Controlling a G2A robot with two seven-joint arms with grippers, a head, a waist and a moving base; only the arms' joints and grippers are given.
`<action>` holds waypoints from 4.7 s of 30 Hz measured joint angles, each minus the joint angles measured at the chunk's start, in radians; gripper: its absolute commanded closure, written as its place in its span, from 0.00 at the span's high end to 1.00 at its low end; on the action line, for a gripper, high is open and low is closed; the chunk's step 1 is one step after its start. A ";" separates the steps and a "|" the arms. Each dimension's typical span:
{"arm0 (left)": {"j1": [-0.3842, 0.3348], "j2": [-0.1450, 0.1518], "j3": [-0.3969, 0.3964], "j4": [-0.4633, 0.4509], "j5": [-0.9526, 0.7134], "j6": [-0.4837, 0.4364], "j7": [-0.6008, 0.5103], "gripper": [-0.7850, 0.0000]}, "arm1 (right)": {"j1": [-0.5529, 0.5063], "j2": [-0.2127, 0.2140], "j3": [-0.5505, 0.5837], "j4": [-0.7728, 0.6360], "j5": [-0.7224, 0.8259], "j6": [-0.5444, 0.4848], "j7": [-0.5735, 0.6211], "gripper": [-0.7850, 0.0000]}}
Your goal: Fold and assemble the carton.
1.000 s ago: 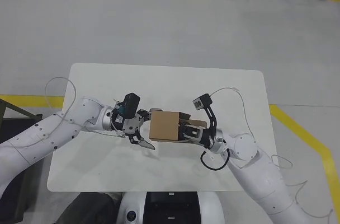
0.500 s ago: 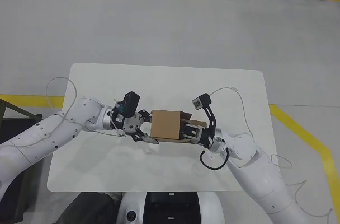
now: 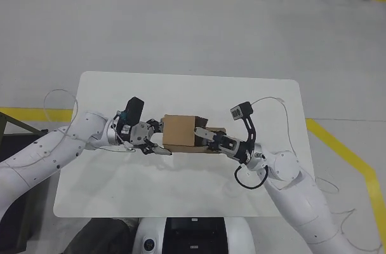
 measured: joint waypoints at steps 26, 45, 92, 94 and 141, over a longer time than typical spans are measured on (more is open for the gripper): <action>0.022 0.025 -0.035 0.055 -0.062 0.000 0.071 0.49 | -0.119 0.015 0.075 -0.083 0.050 -0.009 -0.046 0.71; 0.030 0.034 -0.027 0.005 -0.003 0.000 0.065 0.49 | -0.013 0.007 0.037 0.007 0.114 0.099 0.051 0.67; -0.042 0.034 0.000 -0.042 0.051 0.000 -0.064 1.00 | 0.076 0.000 -0.046 0.006 0.026 0.276 0.114 0.00; -0.043 0.035 0.000 -0.044 0.049 0.000 -0.075 1.00 | 0.080 -0.001 -0.051 0.010 0.024 0.280 0.113 0.00; -0.014 0.025 -0.023 0.041 -0.043 0.000 -0.068 0.55 | -0.013 0.021 0.078 -0.060 0.097 0.228 0.085 1.00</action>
